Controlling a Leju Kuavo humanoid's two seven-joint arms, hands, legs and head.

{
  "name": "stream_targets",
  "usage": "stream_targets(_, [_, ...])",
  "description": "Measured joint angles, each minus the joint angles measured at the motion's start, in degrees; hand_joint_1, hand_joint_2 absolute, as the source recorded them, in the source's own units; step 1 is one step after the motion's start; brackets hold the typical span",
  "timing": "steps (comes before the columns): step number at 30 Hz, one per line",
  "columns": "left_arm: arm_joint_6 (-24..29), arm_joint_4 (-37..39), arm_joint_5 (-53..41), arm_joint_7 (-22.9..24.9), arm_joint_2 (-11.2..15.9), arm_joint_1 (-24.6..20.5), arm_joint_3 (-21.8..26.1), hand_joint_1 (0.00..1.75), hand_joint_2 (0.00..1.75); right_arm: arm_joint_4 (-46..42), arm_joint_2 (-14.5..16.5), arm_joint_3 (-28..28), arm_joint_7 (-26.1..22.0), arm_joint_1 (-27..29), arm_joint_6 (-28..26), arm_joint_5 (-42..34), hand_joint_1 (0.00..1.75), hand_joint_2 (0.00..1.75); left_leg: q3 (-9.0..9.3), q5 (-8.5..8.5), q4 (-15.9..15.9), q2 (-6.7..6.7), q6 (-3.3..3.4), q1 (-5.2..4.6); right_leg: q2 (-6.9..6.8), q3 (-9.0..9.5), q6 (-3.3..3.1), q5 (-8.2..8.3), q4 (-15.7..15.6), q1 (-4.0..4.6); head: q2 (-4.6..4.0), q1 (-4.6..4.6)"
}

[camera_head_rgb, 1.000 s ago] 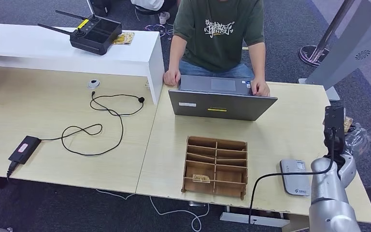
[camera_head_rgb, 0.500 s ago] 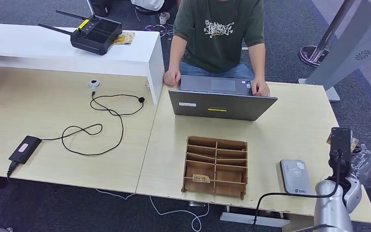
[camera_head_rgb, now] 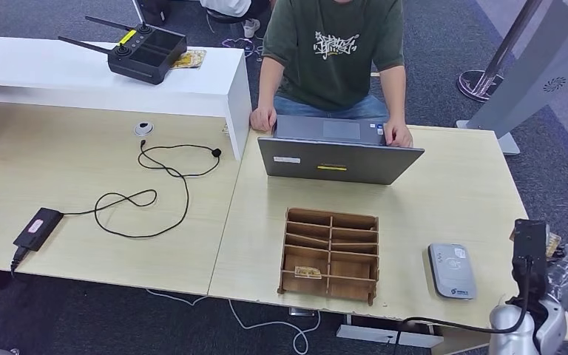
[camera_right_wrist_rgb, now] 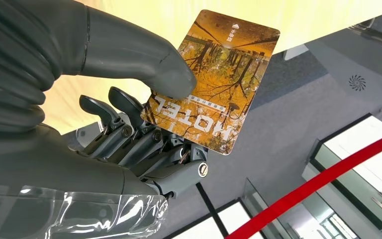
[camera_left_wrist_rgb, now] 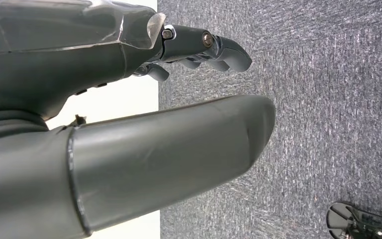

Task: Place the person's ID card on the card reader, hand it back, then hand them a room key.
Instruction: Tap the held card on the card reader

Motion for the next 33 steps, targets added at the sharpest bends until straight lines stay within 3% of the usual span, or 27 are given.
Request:
stream_targets(17, [0.1, 0.0, 0.2, 0.2, -0.3, 0.0, 0.0, 0.00, 0.00, -3.4, 4.4, -0.1, 1.7, 5.8, 3.2, -0.5, 1.75, 1.75, 0.00, 0.00, 0.0, 0.02, 0.00, 0.00, 0.00, -0.01, 0.00, 0.00, 0.0, 0.00, 0.00, 0.00])
stream_targets(33, [0.0, 0.0, -0.8, 0.2, 0.7, -0.1, 0.0, 0.00, 0.00, -1.7, 4.9, 0.1, 5.3, 6.4, 5.5, 1.9, 1.75, 1.75, 0.01, 0.00, 0.0, 0.02, 0.00, 0.00, 0.01, -0.01, 0.00, 0.00, 0.0, 0.00, -0.01, 0.01])
